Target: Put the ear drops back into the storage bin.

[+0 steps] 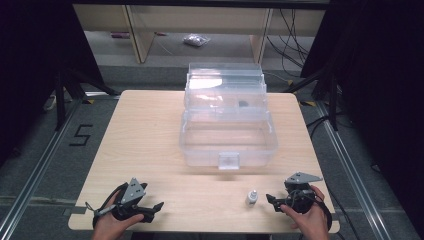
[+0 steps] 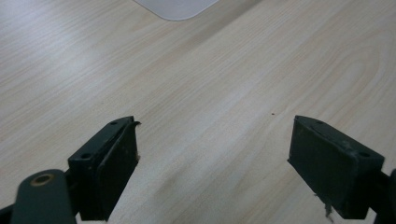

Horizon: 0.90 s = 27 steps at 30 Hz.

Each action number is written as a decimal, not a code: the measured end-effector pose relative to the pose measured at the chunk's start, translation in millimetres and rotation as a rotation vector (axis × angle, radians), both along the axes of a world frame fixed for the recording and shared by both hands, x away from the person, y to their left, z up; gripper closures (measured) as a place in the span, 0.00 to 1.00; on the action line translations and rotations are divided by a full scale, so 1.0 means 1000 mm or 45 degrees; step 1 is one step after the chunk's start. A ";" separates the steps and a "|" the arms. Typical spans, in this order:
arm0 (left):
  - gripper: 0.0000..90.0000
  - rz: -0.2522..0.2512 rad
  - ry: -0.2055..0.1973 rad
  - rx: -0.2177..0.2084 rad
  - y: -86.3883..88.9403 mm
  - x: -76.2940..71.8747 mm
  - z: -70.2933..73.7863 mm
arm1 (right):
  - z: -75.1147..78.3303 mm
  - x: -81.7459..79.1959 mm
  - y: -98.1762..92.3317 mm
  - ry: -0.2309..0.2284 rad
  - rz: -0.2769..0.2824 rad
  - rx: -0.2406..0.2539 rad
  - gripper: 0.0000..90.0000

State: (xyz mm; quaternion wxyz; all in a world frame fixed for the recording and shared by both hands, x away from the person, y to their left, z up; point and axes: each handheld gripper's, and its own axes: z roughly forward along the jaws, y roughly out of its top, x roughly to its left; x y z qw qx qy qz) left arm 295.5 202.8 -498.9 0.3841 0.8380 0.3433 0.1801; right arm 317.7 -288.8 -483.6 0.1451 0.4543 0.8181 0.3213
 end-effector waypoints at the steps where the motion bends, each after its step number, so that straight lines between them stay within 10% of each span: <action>1: 0.17 -0.007 0.013 0.005 0.000 0.000 0.001 | 0.000 0.000 0.000 0.003 -0.011 -0.008 0.19; 10: 0.17 0.013 -0.006 -0.012 -0.001 0.000 -0.001 | 0.009 -0.004 0.005 0.081 0.005 -0.029 0.22; 16: 0.17 0.013 -0.005 -0.012 -0.001 0.000 -0.001 | 0.009 -0.003 0.007 0.011 0.065 -0.058 0.24; 27: 0.17 0.010 -0.007 0.014 0.000 0.000 -0.001 | 0.013 -0.006 0.012 0.051 0.128 -0.093 0.25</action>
